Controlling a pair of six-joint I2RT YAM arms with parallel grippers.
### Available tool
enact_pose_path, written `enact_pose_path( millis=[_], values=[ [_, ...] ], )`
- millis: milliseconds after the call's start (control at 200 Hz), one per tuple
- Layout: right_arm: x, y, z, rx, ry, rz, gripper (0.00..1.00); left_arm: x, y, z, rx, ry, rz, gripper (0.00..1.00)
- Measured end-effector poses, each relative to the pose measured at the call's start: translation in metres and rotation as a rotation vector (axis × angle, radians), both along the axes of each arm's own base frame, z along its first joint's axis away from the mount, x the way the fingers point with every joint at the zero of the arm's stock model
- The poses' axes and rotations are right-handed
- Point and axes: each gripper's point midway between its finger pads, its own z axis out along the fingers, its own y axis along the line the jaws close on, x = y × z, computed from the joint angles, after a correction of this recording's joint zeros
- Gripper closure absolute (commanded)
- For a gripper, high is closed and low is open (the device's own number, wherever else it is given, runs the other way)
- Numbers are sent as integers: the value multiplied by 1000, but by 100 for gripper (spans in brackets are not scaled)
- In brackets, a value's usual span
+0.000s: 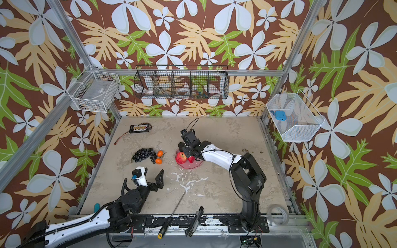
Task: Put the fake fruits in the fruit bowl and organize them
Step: 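Open the right gripper and lift it off the peach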
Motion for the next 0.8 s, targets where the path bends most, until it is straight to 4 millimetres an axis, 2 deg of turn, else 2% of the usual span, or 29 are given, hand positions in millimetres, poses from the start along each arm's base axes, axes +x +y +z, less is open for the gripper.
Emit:
enact_pose_path(
  millis=[195, 375, 510, 646, 801],
  values=[
    [-11, -9, 39, 46, -50, 1, 67, 7, -8, 25, -39, 24, 13, 0],
    [-44, -33, 77, 119, -98, 4, 62, 28, -20, 34, -24, 127, 74, 1],
    [-71, -57, 98, 176, -140, -9, 59, 49, -29, 30, 48, 223, 124, 0],
    [-98, -80, 113, 236, -179, -23, 55, 72, -17, 20, 85, 313, 201, 0],
    [-123, -102, 122, 296, -220, -37, 53, 91, 9, -1, 121, 420, 293, 0]
  ],
)
